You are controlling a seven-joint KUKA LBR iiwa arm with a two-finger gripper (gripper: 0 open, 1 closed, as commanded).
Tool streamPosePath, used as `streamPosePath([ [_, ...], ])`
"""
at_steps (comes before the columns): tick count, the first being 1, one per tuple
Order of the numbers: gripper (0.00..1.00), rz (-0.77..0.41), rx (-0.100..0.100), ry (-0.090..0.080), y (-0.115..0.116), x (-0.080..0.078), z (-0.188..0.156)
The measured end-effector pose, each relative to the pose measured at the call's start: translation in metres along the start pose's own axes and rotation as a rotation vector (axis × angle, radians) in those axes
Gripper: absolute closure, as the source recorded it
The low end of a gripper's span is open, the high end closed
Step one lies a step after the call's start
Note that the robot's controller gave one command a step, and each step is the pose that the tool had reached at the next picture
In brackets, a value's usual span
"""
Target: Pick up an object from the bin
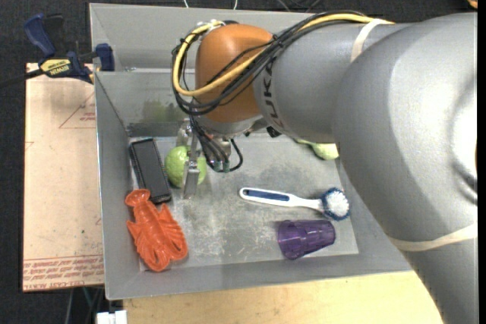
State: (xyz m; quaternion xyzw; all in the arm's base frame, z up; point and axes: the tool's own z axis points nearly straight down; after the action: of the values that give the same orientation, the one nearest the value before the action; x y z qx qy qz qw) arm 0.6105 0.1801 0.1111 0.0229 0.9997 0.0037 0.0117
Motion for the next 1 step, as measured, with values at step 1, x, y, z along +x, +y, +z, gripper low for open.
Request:
streamPosePath([
  [1,0.0,-0.224,0.004,-0.016,-0.0285,-0.0034,0.0017],
])
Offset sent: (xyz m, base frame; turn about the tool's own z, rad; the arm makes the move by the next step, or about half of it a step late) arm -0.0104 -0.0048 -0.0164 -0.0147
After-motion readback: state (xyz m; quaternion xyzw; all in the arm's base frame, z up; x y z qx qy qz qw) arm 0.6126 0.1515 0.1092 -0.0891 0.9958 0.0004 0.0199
